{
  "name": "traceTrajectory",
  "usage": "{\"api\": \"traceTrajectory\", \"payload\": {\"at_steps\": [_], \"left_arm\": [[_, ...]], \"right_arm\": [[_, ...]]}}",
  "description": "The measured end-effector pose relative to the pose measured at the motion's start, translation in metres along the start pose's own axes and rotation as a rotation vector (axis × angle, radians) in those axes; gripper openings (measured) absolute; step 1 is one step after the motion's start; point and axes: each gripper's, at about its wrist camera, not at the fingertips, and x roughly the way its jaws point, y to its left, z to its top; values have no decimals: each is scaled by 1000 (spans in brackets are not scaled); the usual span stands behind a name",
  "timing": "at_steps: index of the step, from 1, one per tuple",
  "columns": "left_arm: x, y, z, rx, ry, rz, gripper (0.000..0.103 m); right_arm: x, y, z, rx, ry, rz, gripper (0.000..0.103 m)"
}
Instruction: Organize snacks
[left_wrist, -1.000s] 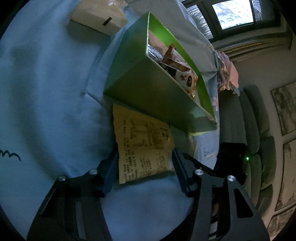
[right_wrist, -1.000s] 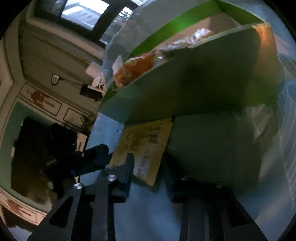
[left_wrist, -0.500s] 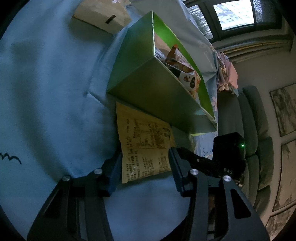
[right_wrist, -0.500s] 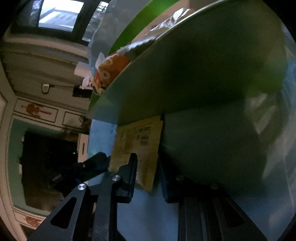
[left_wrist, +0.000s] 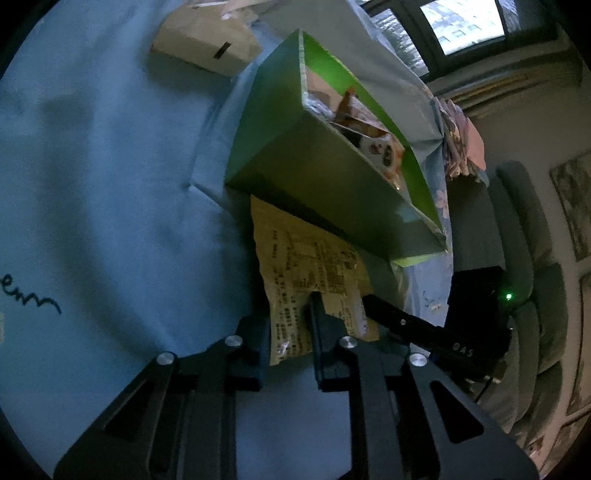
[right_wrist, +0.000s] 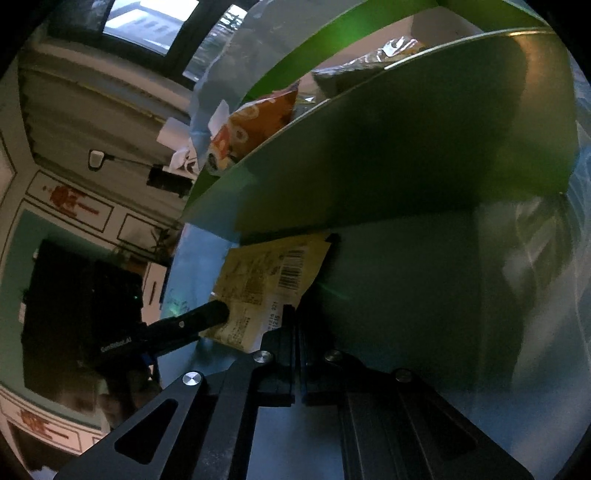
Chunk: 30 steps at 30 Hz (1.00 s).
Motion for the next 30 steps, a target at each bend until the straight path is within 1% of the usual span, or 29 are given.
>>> {"api": "traceTrajectory", "payload": {"at_steps": [7,13,19,24,30], "left_arm": [[-17,-22,-13,64,-29,26,16],[-28,-41,-14,102,-63,18,16],[-35,-66,1,156,-100,20,16],[-30,-90,24,201,-132,21,16],[-21,-108,52,239,-155,17,16]], "right_arm": [[-20,12,-12,-19,-27,42,2],[-40,27,-15,-45,-73,67,2],[-62,44,-4,-84,-131,92,2],[-75,51,14,-105,-175,91,2],[-86,54,38,-113,-227,85,2]]}}
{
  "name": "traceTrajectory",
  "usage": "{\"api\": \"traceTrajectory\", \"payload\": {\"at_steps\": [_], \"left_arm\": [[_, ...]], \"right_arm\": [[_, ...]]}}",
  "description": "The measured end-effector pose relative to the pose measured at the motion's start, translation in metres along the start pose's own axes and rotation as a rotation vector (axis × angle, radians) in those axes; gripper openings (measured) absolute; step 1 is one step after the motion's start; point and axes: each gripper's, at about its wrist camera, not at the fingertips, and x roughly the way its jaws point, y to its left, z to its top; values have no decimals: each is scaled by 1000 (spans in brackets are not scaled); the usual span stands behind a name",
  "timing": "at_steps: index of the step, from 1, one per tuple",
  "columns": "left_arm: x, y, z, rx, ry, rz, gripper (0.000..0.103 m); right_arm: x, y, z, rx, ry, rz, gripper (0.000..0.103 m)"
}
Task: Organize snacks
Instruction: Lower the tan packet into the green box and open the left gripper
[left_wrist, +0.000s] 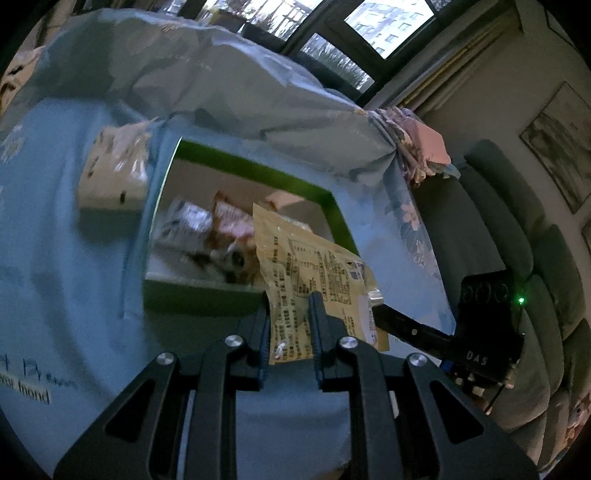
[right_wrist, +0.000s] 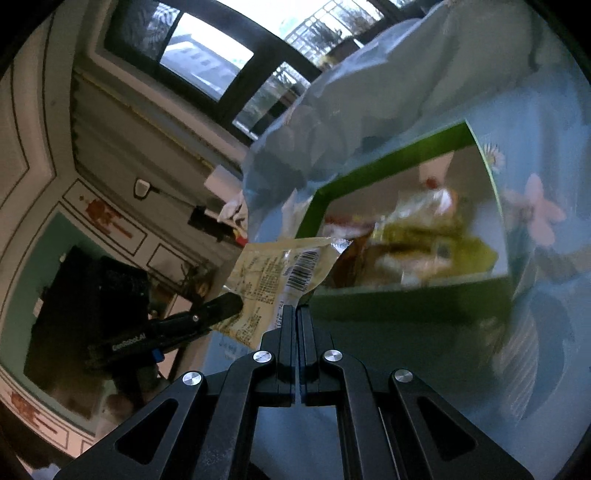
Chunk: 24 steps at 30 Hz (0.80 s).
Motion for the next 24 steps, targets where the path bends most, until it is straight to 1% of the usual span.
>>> {"api": "traceTrajectory", "payload": {"at_steps": [7,12,15,16,19,20,21,22,23,24], "left_arm": [[18,-9,35,38,-22,-11,16],[39,-6,60,54,-28,-18,16],[58,-1,72,56,-25,-11,16],[64,2,75,57,-19,-6,18],[83,10,80,46,-4,21,20],[91,13,81,45,0,44,22],[96,16,82,41,4,62,24],[99,17,83,38,7,73,28],[102,18,83,37,6,95,39],[102,18,83,42,3,123,45]], "right_arm": [[1,-3,31,-17,-34,-22,2],[7,-17,55,-16,-43,-46,2],[18,-27,68,-17,-37,-76,2],[22,-31,71,-17,-30,-84,2],[37,-41,78,-31,-2,-145,2],[41,-44,80,-32,-2,-172,2],[47,-46,81,-45,0,-224,2],[50,-48,82,-49,2,-261,3],[52,-50,82,-52,5,-284,4],[56,-49,83,-63,7,-326,8]]}}
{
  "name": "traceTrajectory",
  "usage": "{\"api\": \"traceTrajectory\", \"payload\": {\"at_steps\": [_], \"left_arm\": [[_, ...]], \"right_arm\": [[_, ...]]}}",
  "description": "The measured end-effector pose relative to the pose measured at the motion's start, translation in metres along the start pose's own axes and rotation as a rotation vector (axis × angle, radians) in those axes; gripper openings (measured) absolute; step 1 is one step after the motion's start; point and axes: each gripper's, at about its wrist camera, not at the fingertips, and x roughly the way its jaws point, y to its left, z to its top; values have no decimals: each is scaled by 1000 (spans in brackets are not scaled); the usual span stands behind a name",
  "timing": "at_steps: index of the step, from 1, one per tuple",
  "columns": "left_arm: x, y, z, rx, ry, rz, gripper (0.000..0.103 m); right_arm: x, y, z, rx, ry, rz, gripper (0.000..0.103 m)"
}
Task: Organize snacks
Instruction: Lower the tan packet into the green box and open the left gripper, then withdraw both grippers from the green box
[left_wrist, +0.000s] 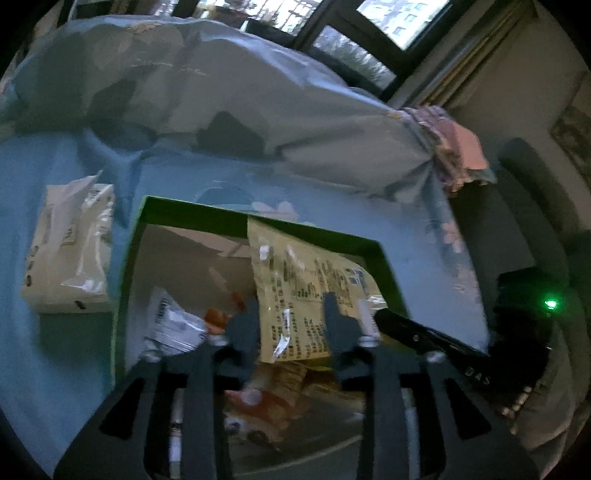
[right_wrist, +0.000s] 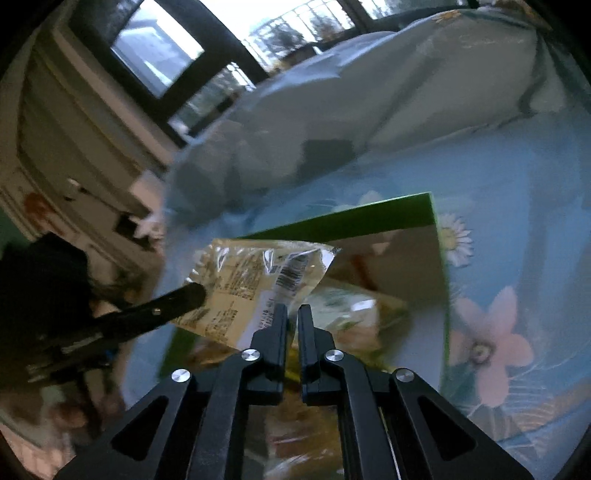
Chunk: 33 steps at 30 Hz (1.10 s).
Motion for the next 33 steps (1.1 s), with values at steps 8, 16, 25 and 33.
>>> {"api": "traceTrajectory", "payload": {"at_steps": [8,16,25,33], "left_arm": [[-47,-5,-5,59,-103,171,87],[-114,-33,-47,209,-119,299,103],[-151,-50,-85,237,-102,364,103],[-157,-56,-90,223,-110,372,103]], "right_arm": [[-38,31,-6,-130,-95,-168,51],[-101,80,-43,-262,-81,-291,77],[-119,97,-68,-289,-51,-310,81],[-124,98,-72,-275,-54,-310,81]]}}
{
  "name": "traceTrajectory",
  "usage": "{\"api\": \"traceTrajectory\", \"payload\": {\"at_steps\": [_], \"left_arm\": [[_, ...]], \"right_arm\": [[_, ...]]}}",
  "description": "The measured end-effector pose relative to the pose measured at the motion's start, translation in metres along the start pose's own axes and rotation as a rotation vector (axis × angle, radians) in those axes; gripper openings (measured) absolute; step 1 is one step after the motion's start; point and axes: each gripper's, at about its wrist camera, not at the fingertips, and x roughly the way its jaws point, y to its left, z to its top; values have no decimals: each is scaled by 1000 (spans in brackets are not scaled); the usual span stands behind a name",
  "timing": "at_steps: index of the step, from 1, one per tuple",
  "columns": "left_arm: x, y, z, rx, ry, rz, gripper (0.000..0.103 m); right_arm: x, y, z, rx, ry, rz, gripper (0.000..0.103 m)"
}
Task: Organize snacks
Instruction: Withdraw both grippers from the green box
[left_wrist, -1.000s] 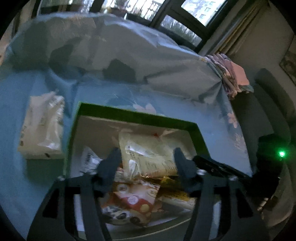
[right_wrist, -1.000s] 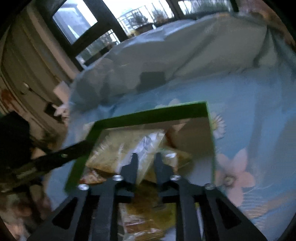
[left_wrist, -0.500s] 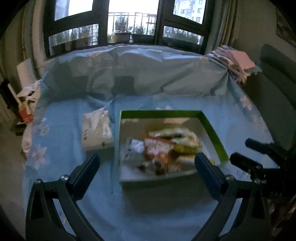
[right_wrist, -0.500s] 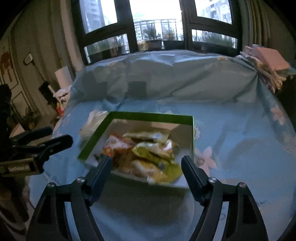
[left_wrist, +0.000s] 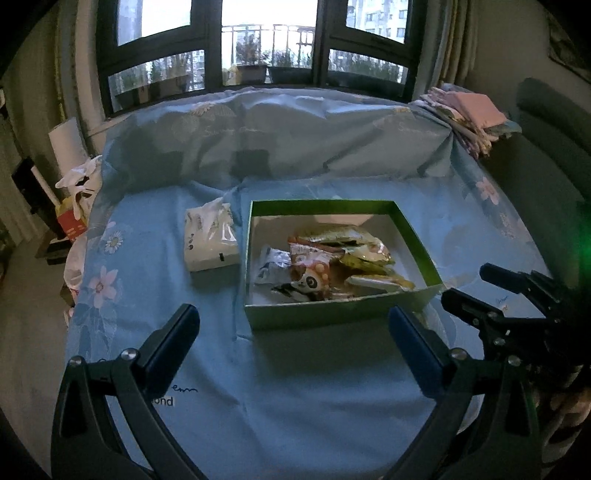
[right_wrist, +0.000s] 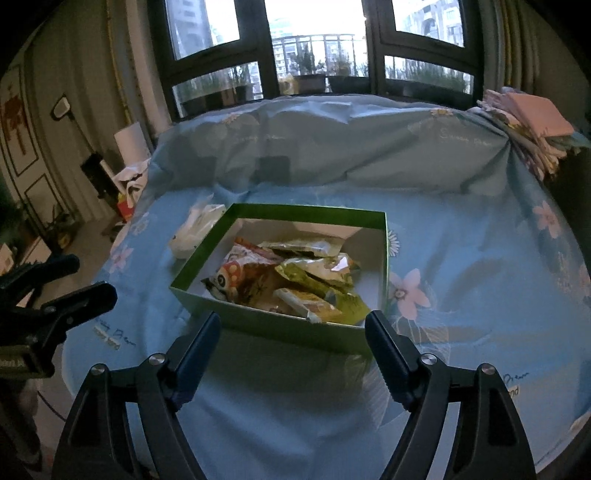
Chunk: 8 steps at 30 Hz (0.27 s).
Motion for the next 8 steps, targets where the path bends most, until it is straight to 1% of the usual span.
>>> {"api": "traceTrajectory", "payload": {"at_steps": [8], "left_arm": [[1,0,2,-5,-9,25,103]], "right_arm": [[0,-1,-1,10,0,0,81]]}}
